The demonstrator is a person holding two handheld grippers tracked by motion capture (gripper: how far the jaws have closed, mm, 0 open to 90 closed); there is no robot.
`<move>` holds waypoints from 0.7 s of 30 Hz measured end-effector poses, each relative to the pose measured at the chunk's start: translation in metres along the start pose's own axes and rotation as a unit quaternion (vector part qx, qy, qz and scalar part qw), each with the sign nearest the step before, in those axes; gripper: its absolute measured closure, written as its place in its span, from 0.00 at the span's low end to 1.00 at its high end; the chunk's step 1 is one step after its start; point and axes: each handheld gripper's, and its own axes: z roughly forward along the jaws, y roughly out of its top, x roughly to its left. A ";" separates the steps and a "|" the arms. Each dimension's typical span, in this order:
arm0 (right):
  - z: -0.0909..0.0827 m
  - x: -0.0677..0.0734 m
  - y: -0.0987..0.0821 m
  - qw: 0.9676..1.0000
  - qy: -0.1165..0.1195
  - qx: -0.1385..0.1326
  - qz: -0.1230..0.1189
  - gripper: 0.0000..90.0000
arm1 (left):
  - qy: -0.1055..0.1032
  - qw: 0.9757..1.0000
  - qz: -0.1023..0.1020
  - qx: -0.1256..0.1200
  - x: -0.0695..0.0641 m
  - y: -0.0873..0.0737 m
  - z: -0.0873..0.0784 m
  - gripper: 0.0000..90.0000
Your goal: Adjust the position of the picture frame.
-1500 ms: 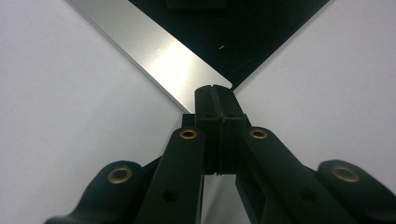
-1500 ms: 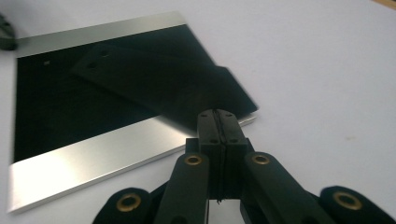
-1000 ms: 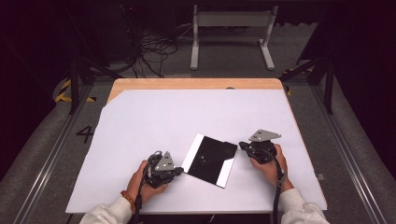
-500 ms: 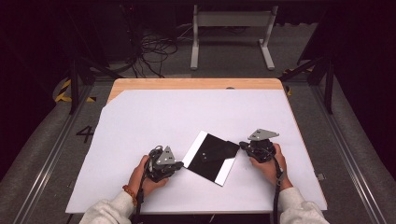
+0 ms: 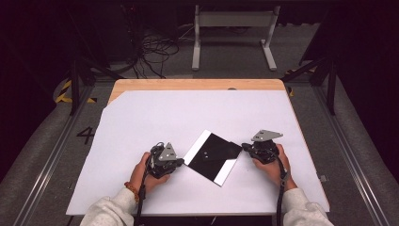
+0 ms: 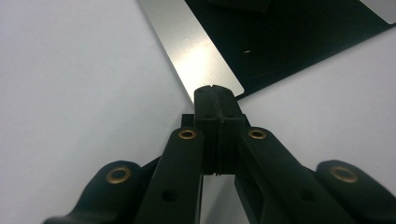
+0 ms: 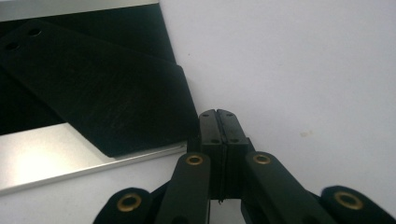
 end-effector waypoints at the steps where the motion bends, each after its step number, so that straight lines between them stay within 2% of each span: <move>1: -0.001 0.000 0.000 1.000 0.004 0.002 -0.001 1.00 | 0.002 1.000 -0.003 0.000 0.003 0.000 0.001 1.00; 7: -0.003 0.000 0.000 1.000 0.021 0.008 -0.012 1.00 | 0.009 1.000 -0.018 0.004 0.012 0.003 0.002 1.00; 15: -0.006 0.002 -0.002 0.999 0.044 0.012 -0.020 1.00 | 0.016 1.000 -0.027 0.005 0.023 0.004 0.004 0.99; 18: -0.009 0.008 -0.002 0.998 0.062 0.017 -0.029 1.00 | 0.021 0.999 -0.032 0.005 0.027 0.005 0.004 0.98; 19: -0.009 0.013 -0.002 0.997 0.069 0.021 -0.039 1.00 | 0.027 0.999 -0.031 0.003 0.030 0.005 0.005 0.98; 21: -0.011 0.019 -0.002 0.996 0.068 0.025 -0.050 1.00 | 0.032 0.999 -0.032 0.003 0.032 0.005 0.006 0.98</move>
